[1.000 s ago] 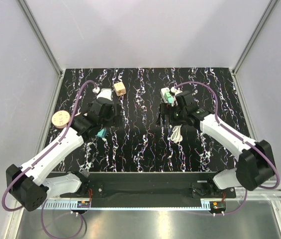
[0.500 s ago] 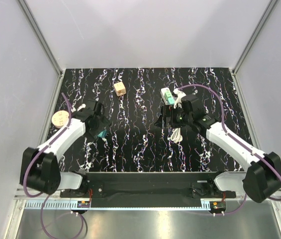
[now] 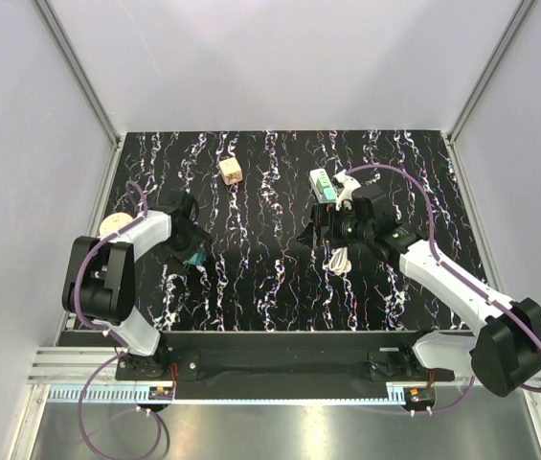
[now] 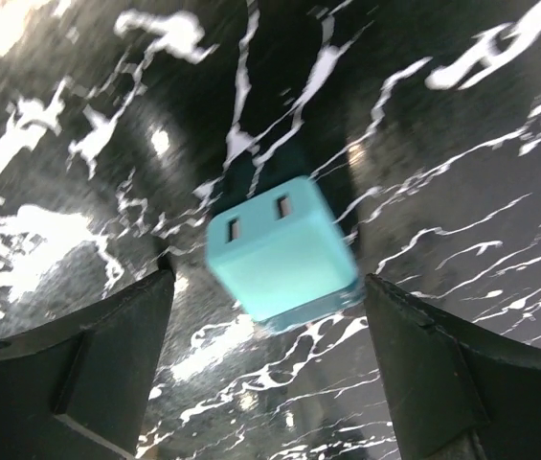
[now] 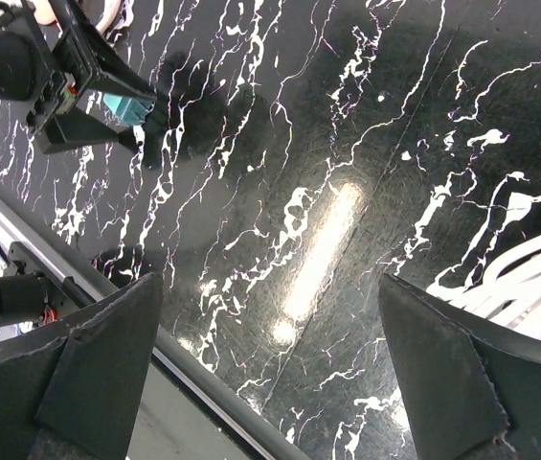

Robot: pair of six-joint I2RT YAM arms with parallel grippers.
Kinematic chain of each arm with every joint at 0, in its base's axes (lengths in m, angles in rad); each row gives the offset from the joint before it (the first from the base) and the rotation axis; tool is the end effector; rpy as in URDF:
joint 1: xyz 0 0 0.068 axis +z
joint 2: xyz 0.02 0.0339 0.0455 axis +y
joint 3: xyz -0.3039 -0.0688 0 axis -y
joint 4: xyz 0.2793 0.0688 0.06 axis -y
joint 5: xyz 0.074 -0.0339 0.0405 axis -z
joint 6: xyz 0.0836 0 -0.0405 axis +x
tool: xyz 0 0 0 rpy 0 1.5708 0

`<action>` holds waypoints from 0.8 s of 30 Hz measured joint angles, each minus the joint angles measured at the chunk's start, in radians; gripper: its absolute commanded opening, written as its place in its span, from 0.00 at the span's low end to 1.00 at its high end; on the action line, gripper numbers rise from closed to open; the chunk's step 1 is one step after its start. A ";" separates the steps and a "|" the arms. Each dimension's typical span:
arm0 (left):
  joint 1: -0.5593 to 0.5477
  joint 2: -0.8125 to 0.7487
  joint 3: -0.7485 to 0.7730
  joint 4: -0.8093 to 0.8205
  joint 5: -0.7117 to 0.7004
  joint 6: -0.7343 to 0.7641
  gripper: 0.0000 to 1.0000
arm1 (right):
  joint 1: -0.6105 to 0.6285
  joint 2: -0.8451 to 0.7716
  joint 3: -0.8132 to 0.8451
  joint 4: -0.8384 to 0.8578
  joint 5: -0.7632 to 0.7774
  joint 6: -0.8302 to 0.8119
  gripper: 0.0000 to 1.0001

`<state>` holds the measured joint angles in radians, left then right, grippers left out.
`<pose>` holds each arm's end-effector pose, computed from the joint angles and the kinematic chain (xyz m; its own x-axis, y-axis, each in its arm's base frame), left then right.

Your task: Insert the plug

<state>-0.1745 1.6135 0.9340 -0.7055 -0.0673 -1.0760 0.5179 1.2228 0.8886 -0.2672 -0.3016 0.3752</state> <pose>0.3132 -0.0495 0.1336 -0.6013 -0.7856 -0.1459 -0.7753 0.6178 -0.1312 0.2716 0.1833 0.2772 -0.7086 -0.0010 -0.7056 -0.4577 0.7618 0.4585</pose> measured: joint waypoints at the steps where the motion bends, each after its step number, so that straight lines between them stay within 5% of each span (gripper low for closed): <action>1: 0.002 0.004 0.005 0.006 0.000 0.008 0.84 | 0.000 0.002 -0.001 0.002 0.000 0.000 1.00; 10: 0.041 0.018 0.016 0.026 0.005 0.055 0.77 | 0.000 0.013 -0.005 0.020 -0.004 0.000 1.00; 14: 0.056 0.024 0.020 0.026 0.009 0.070 0.39 | 0.000 0.023 -0.013 0.029 -0.007 0.000 1.00; 17: 0.059 0.025 0.021 0.039 0.016 0.089 0.25 | 0.000 0.024 -0.025 0.047 -0.011 0.000 1.00; 19: 0.059 0.025 0.021 0.049 0.026 0.099 0.00 | 0.000 0.032 -0.032 0.064 -0.024 0.005 1.00; 24: 0.056 0.009 0.012 0.080 0.106 0.138 0.00 | 0.003 0.102 -0.032 0.104 -0.074 0.054 0.97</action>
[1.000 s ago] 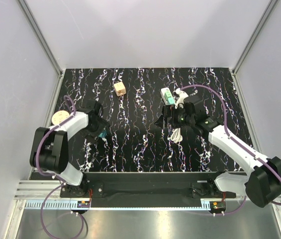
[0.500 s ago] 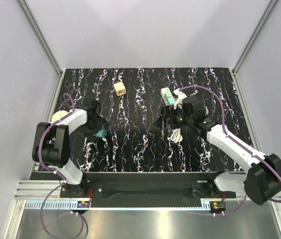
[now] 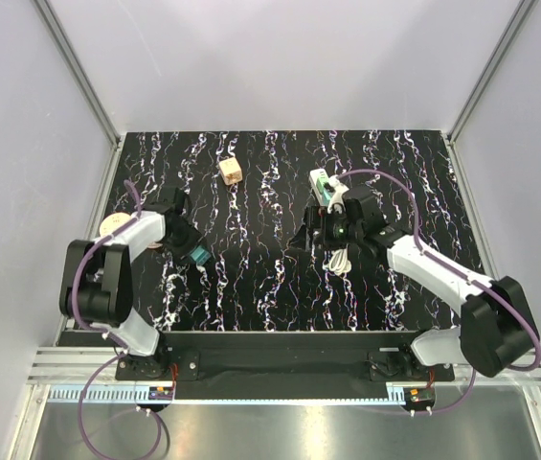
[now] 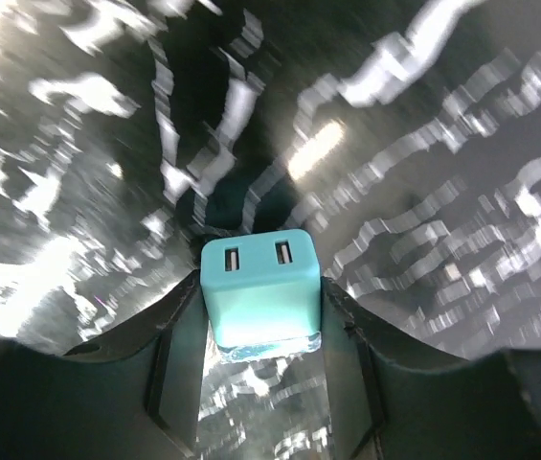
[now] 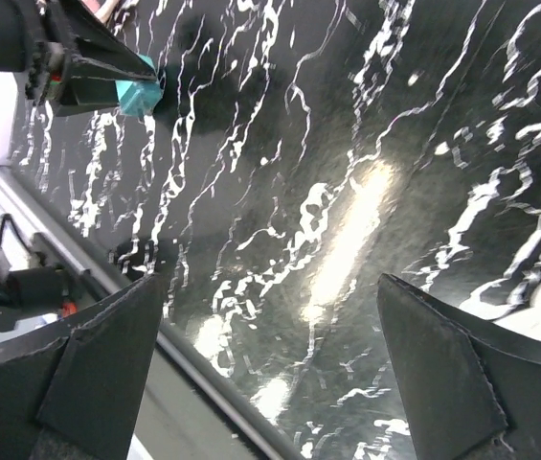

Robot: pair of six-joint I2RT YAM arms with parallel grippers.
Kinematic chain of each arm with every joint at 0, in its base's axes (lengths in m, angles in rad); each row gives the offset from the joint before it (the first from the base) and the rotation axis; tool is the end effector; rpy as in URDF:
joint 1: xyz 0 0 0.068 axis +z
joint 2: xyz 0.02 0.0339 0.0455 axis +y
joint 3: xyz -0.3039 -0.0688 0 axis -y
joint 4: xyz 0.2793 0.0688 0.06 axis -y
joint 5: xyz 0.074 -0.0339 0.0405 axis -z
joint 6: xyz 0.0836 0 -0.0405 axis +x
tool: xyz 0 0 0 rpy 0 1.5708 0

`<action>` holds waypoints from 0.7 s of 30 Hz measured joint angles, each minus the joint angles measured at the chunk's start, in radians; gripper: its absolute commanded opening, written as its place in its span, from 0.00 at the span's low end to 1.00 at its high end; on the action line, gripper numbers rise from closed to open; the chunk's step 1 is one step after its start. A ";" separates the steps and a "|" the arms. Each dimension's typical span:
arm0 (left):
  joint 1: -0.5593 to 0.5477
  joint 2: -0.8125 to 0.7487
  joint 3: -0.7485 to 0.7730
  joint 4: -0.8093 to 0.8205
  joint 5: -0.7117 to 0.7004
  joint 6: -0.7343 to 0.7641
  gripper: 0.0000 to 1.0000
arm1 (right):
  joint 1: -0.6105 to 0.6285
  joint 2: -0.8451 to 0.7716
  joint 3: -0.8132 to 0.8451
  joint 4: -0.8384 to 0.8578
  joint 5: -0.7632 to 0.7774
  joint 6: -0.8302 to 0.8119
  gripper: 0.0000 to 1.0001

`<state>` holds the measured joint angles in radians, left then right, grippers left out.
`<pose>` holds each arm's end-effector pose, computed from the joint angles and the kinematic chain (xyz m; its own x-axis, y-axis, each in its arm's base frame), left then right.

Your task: Insert the plug

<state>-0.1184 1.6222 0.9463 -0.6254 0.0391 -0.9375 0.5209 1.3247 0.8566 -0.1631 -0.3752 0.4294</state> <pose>0.3303 -0.0426 0.1372 -0.6699 -0.7315 -0.1272 -0.6956 0.6783 -0.2369 0.2838 0.1982 0.2462 -0.7650 0.0077 -0.6440 -0.4412 0.7222 0.5327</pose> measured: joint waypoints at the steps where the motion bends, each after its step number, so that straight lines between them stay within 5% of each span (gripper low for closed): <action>1: -0.005 -0.022 -0.008 0.007 0.018 0.006 0.00 | 0.003 0.013 0.000 0.006 -0.004 0.020 0.96; 7: -0.126 -0.330 -0.069 0.114 0.076 -0.028 0.00 | 0.096 0.029 -0.008 0.148 0.032 0.187 0.75; 11: -0.209 -0.537 -0.130 0.288 0.145 -0.122 0.00 | 0.174 0.033 -0.048 0.380 0.075 0.297 0.71; 21: -0.230 -0.681 -0.196 0.418 0.254 -0.260 0.00 | 0.391 0.097 0.037 0.630 0.212 0.144 0.68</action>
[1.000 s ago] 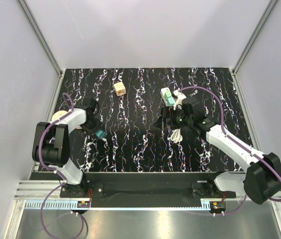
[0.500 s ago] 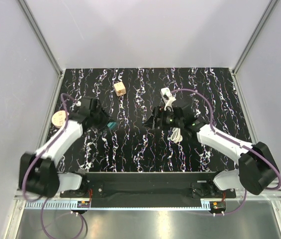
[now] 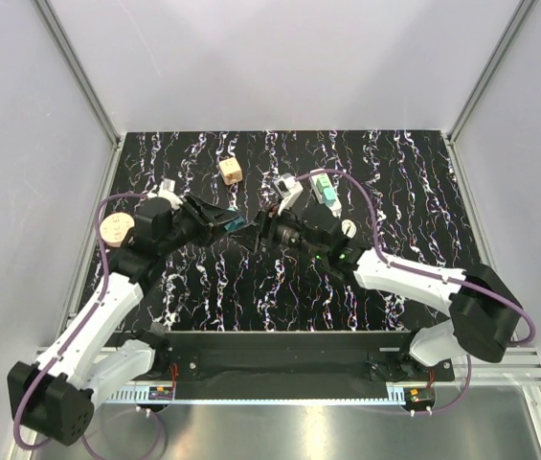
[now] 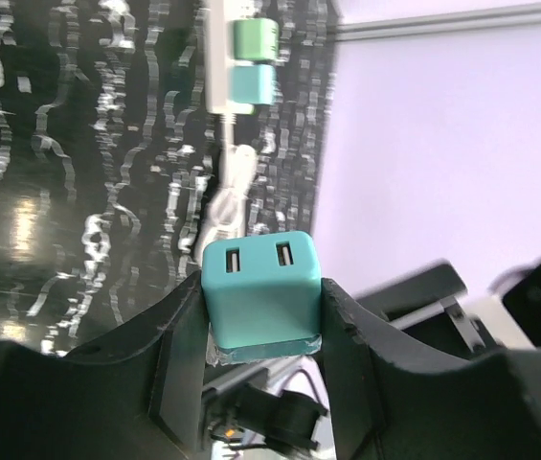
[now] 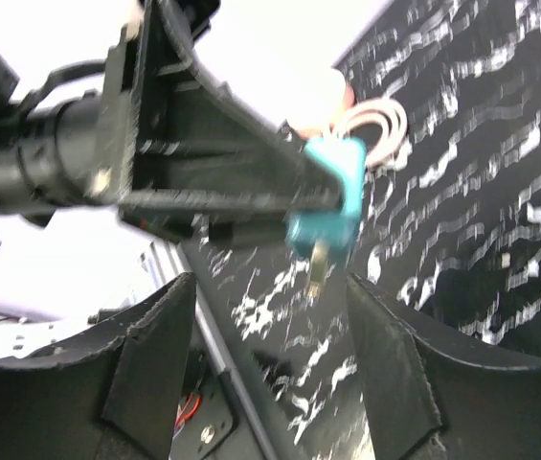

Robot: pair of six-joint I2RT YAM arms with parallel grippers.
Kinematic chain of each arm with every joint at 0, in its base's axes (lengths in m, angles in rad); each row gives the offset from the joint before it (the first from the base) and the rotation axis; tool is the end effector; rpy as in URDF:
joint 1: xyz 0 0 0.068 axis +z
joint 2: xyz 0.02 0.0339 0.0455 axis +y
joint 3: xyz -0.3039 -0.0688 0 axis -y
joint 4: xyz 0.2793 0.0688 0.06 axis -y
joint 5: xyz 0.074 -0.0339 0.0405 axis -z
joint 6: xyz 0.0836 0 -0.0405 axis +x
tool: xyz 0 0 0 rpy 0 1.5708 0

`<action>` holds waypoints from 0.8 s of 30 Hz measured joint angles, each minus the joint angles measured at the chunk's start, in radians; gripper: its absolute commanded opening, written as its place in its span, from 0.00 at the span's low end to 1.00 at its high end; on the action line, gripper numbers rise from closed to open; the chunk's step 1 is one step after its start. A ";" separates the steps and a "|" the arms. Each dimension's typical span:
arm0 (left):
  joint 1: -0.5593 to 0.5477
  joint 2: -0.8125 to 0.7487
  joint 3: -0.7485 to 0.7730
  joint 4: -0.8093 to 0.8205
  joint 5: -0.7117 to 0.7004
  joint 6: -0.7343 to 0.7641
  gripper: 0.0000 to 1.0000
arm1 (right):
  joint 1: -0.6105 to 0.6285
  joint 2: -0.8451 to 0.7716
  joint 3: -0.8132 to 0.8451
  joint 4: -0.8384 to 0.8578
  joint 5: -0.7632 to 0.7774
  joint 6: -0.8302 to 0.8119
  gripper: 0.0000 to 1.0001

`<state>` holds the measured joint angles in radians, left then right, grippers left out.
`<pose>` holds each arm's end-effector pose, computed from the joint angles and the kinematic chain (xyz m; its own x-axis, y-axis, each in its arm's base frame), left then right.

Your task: Insert the plug

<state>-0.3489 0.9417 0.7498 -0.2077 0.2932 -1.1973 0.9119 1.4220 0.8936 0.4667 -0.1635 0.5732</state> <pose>0.2442 -0.1146 0.3049 -0.6711 -0.7043 -0.2314 -0.1297 0.4189 -0.8987 0.2357 0.3266 0.3154 -0.5087 0.2170 -0.8331 -0.7185 0.4260 0.5497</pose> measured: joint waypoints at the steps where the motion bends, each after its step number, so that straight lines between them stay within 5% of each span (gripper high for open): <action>1: -0.002 -0.019 0.000 0.001 0.003 -0.005 0.00 | 0.007 0.013 0.013 0.010 0.011 -0.014 0.68; 8: -0.007 -0.105 -0.013 0.029 0.037 -0.033 0.00 | 0.061 0.095 0.064 0.032 0.103 -0.098 0.65; 10: -0.005 -0.115 -0.026 0.029 0.037 -0.037 0.00 | 0.068 0.096 0.064 0.036 0.122 -0.116 0.46; 15: -0.003 -0.128 -0.039 0.030 0.030 -0.042 0.03 | 0.078 0.096 0.058 0.063 0.140 -0.156 0.25; 18: -0.002 -0.127 -0.039 0.042 0.041 -0.034 0.25 | 0.078 0.092 0.042 0.097 0.140 -0.175 0.02; 19: -0.002 -0.126 -0.039 0.045 0.047 -0.031 0.33 | 0.078 0.090 0.036 0.106 0.139 -0.182 0.00; 20: -0.002 -0.125 -0.039 0.050 0.054 -0.029 0.54 | 0.078 0.087 0.031 0.112 0.138 -0.190 0.00; 24: -0.003 -0.115 -0.040 0.090 0.140 0.005 0.83 | 0.075 0.053 0.019 0.103 0.125 -0.230 0.00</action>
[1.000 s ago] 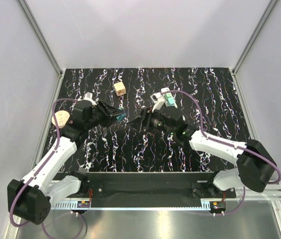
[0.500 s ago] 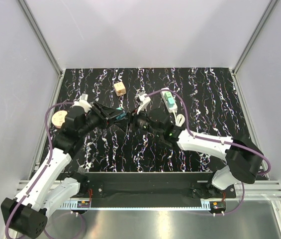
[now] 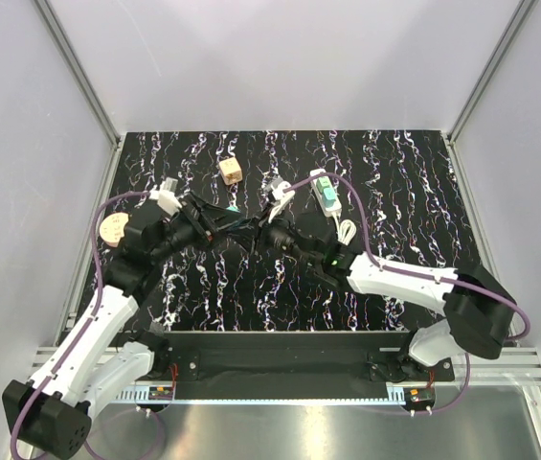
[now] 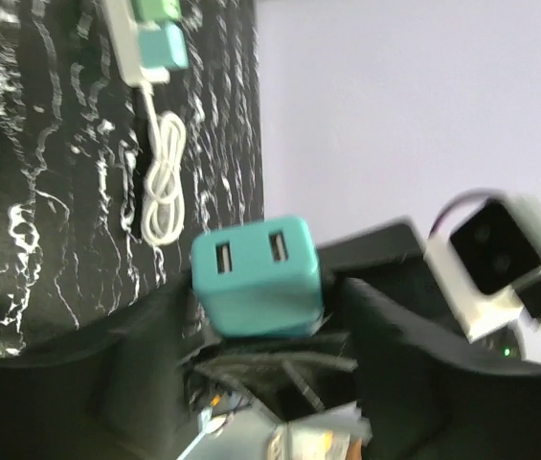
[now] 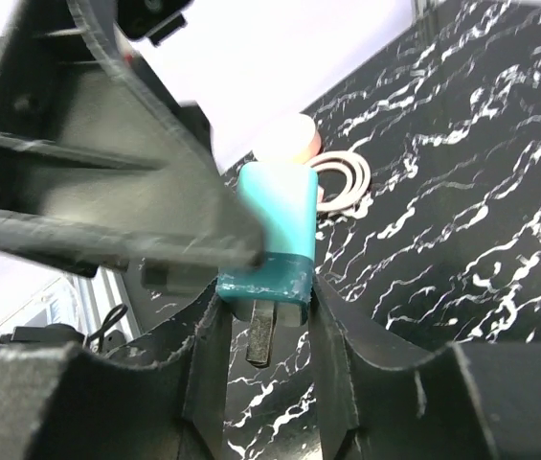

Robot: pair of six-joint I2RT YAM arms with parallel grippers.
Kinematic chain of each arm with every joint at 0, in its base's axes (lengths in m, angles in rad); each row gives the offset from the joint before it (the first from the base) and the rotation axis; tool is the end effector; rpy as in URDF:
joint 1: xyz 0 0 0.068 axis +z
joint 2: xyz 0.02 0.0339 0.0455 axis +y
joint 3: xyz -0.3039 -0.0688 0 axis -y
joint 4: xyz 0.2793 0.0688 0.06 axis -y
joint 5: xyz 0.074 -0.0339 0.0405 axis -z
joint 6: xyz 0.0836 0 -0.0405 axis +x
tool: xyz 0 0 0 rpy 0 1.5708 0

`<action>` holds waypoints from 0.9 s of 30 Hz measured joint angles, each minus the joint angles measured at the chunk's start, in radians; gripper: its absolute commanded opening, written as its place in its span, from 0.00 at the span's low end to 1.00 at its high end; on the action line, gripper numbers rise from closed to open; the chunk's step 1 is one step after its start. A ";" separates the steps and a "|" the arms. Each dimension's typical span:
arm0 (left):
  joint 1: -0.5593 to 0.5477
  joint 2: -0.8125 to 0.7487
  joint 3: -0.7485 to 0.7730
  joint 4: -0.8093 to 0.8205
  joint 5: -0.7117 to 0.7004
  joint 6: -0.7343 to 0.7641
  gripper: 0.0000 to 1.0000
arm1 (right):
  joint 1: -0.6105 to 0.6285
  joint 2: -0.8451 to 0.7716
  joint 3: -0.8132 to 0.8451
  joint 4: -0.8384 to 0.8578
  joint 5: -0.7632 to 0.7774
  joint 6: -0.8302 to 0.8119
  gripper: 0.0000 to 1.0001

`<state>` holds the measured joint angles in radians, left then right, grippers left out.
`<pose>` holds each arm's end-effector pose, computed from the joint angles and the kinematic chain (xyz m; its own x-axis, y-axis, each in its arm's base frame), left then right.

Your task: Insert the plug

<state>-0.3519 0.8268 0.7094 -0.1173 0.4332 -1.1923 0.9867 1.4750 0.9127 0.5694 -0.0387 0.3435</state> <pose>0.2173 -0.1172 0.3291 -0.7275 -0.6313 -0.2687 0.0544 0.3373 -0.9398 0.2271 0.3494 0.3190 -0.2842 0.1803 -0.9417 -0.8063 0.4865 0.3365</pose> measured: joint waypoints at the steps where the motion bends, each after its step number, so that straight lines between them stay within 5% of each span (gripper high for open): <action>1: -0.002 0.000 0.000 0.005 0.026 0.021 0.88 | -0.002 -0.013 0.000 -0.006 -0.006 -0.009 0.00; 16: -0.003 -0.038 0.198 -0.138 0.412 0.531 0.83 | -0.006 -0.397 -0.173 -0.133 -0.250 0.061 0.00; 27: -0.005 -0.052 0.148 0.039 0.606 0.515 0.68 | -0.006 -0.413 -0.173 -0.121 -0.384 0.149 0.00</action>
<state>-0.3565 0.7750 0.8574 -0.0784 1.0389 -0.6769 0.9806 1.0622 0.7395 0.4484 -0.4229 0.4927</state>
